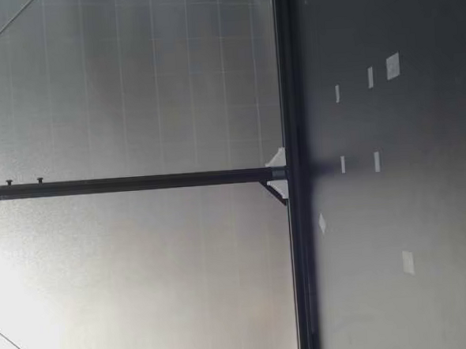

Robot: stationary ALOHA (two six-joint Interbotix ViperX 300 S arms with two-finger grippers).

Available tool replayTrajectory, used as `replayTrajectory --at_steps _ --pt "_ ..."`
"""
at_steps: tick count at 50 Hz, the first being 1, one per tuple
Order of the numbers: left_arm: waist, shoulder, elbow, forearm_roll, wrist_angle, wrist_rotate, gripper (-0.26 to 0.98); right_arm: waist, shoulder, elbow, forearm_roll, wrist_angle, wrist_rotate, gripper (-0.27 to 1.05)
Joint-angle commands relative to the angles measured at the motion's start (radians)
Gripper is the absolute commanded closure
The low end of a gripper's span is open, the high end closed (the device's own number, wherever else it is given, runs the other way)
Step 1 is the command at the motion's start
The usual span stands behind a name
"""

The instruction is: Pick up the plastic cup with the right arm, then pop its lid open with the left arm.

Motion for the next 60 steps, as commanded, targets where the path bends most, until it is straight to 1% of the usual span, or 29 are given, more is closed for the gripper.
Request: replayTrajectory --at_steps 1,4,7,9,11,14,17,18,22,27,35,38,42,46,50,51,56,57,60 --pt "-0.014 0.029 0.021 -0.025 0.009 -0.012 0.77 -0.006 0.02 0.006 0.011 0.0 0.011 0.77" --pt "-0.006 0.072 0.051 -0.089 0.02 -0.014 0.79 -0.006 0.054 0.029 0.054 0.0 0.034 0.86" --pt "0.0 0.124 0.064 -0.141 0.031 -0.012 0.79 -0.006 0.112 0.037 0.106 -0.002 0.071 0.87" --pt "0.0 0.166 0.06 -0.161 0.037 -0.009 0.79 -0.006 0.164 0.029 0.126 -0.005 0.094 0.87" --pt "0.0 0.196 0.044 -0.163 0.034 -0.008 0.79 -0.006 0.206 0.015 0.126 -0.011 0.101 0.87" --pt "-0.002 0.247 -0.012 -0.161 0.046 0.005 0.79 -0.006 0.279 -0.023 0.117 -0.028 0.101 0.87" --pt "-0.008 0.291 -0.08 -0.15 0.084 0.011 0.79 -0.006 0.357 -0.064 0.106 -0.078 0.101 0.87" --pt "-0.012 0.31 -0.104 -0.138 0.109 0.015 0.79 -0.006 0.377 -0.071 0.104 -0.095 0.103 0.87" --pt "-0.038 0.367 -0.15 -0.11 0.19 0.028 0.79 -0.005 0.459 -0.078 0.103 -0.161 0.118 0.87" --pt "-0.084 0.459 -0.164 -0.109 0.244 0.025 0.79 0.035 0.557 -0.081 0.101 -0.21 0.15 0.87" --pt "-0.161 0.595 -0.15 -0.114 0.201 0.009 0.79 0.144 0.71 -0.123 0.06 -0.298 0.193 0.87" --pt "-0.187 0.63 -0.152 -0.115 0.181 -0.002 0.79 0.169 0.767 -0.141 0.058 -0.321 0.216 0.87" --pt "-0.221 0.678 -0.158 -0.118 0.178 -0.029 0.79 0.178 0.85 -0.167 0.058 -0.331 0.273 0.85" --pt "-0.249 0.707 -0.156 -0.118 0.178 -0.074 0.79 0.176 0.922 -0.192 0.055 -0.339 0.328 0.77" --pt "-0.27 0.723 -0.15 -0.118 0.176 -0.123 0.79 0.176 0.976 -0.215 0.044 -0.344 0.347 0.6" --pt "-0.278 0.724 -0.147 -0.118 0.178 -0.138 0.79 0.176 0.988 -0.221 0.041 -0.344 0.348 0.53" --pt "-0.302 0.724 -0.144 -0.118 0.176 -0.164 0.79 0.176 1.023 -0.245 0.04 -0.336 0.345 0.26" --pt "-0.31 0.724 -0.147 -0.118 0.178 -0.166 0.79 0.176 1.032 -0.253 0.04 -0.334 0.344 0.18" --pt "-0.324 0.724 -0.155 -0.118 0.183 -0.164 0.79 0.176 1.058 -0.272 0.04 -0.331 0.342 0.07"
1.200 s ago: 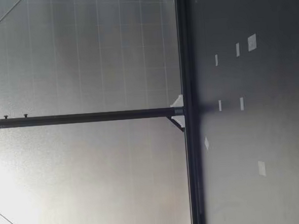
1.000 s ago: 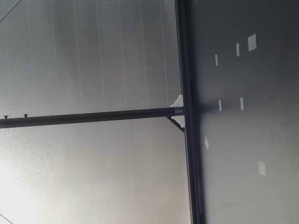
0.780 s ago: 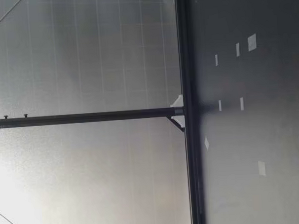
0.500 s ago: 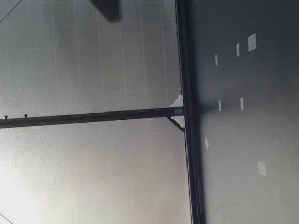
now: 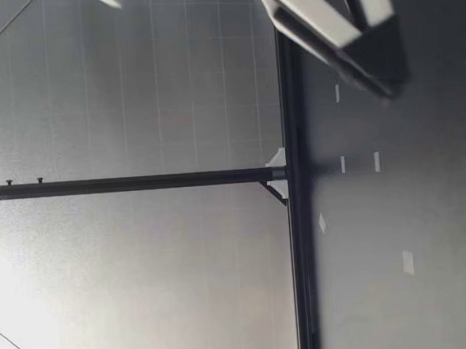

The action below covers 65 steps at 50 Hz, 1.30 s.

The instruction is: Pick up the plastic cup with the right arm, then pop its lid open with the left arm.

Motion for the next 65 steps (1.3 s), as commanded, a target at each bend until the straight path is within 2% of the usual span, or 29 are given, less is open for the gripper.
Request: replayTrajectory --at_steps 1,14,28,37,52,65 --pt "-0.025 -0.009 -0.021 -0.002 -0.002 0.0 0.79 0.006 0.018 -0.044 -0.002 0.002 -0.003 0.07" --pt "-0.032 0.012 -0.008 0.006 0.046 0.008 0.79 0.005 0.135 -0.152 -0.003 0.052 -0.012 0.1" --pt "-0.031 0.12 -0.021 0.011 -0.08 0.107 0.79 0.005 0.239 -0.252 -0.003 0.058 -0.048 0.1" --pt "-0.014 0.187 -0.021 0.006 -0.173 0.13 0.79 0.005 0.285 -0.307 -0.005 0.084 -0.081 0.1" --pt "0.0 0.127 0.008 0.006 -0.184 0.15 0.79 -0.006 0.334 -0.37 -0.003 0.143 -0.109 0.1" --pt "0.029 0.127 0.012 0.005 -0.196 0.186 0.79 -0.018 0.36 -0.416 -0.003 0.153 -0.121 0.1"
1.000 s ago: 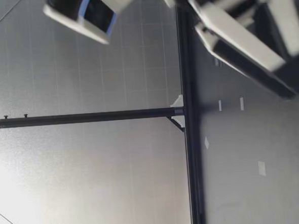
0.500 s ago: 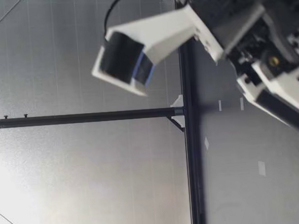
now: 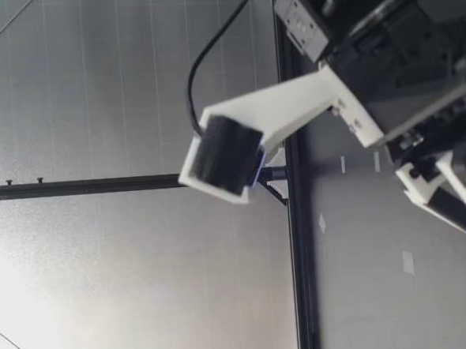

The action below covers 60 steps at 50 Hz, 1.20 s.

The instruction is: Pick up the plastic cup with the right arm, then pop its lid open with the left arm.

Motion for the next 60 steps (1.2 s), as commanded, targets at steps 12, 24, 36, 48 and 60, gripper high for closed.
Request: replayTrajectory --at_steps 12,24,36,48,60 --pt "0.009 -0.005 -0.008 -0.002 -0.021 0.009 0.79 -0.015 0.005 -0.049 0.0 0.002 -0.003 0.1" --pt "0.009 0.029 -0.006 -0.008 -0.037 0.009 0.79 -0.015 0.021 -0.066 0.0 0.02 -0.003 0.1" --pt "0.009 0.077 -0.014 -0.023 -0.08 0.009 0.79 -0.018 0.021 -0.066 0.0 0.021 -0.003 0.1" --pt "0.009 0.089 -0.008 -0.041 -0.08 0.008 0.79 -0.02 0.018 -0.067 0.0 0.034 -0.017 0.11" --pt "0.009 0.103 -0.011 -0.046 -0.08 0.006 0.79 -0.02 0.014 -0.106 0.0 0.115 -0.025 0.11"
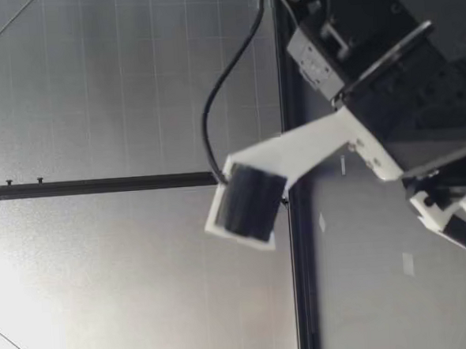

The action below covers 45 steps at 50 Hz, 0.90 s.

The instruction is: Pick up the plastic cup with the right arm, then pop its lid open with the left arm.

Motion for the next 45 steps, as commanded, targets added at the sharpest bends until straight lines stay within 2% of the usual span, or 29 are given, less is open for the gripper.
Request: replayTrajectory --at_steps 1,20,26,37,45 --pt "0.005 -0.003 -0.012 -0.003 -0.009 -0.003 0.79 -0.005 -0.021 -0.037 0.0 0.026 -0.002 0.11" --pt "0.005 0.018 -0.015 -0.003 -0.02 -0.006 0.79 -0.008 -0.023 -0.058 0.0 0.074 0.002 0.12" --pt "0.005 0.018 -0.015 -0.003 -0.02 -0.006 0.79 -0.012 -0.028 -0.058 0.0 0.086 0.0 0.17" --pt "0.005 0.015 -0.014 -0.003 -0.02 -0.006 0.79 -0.018 -0.028 -0.063 0.0 0.089 -0.003 0.36" --pt "0.005 0.014 -0.014 -0.003 -0.02 -0.006 0.79 -0.018 -0.031 -0.071 -0.002 0.089 -0.006 0.38"
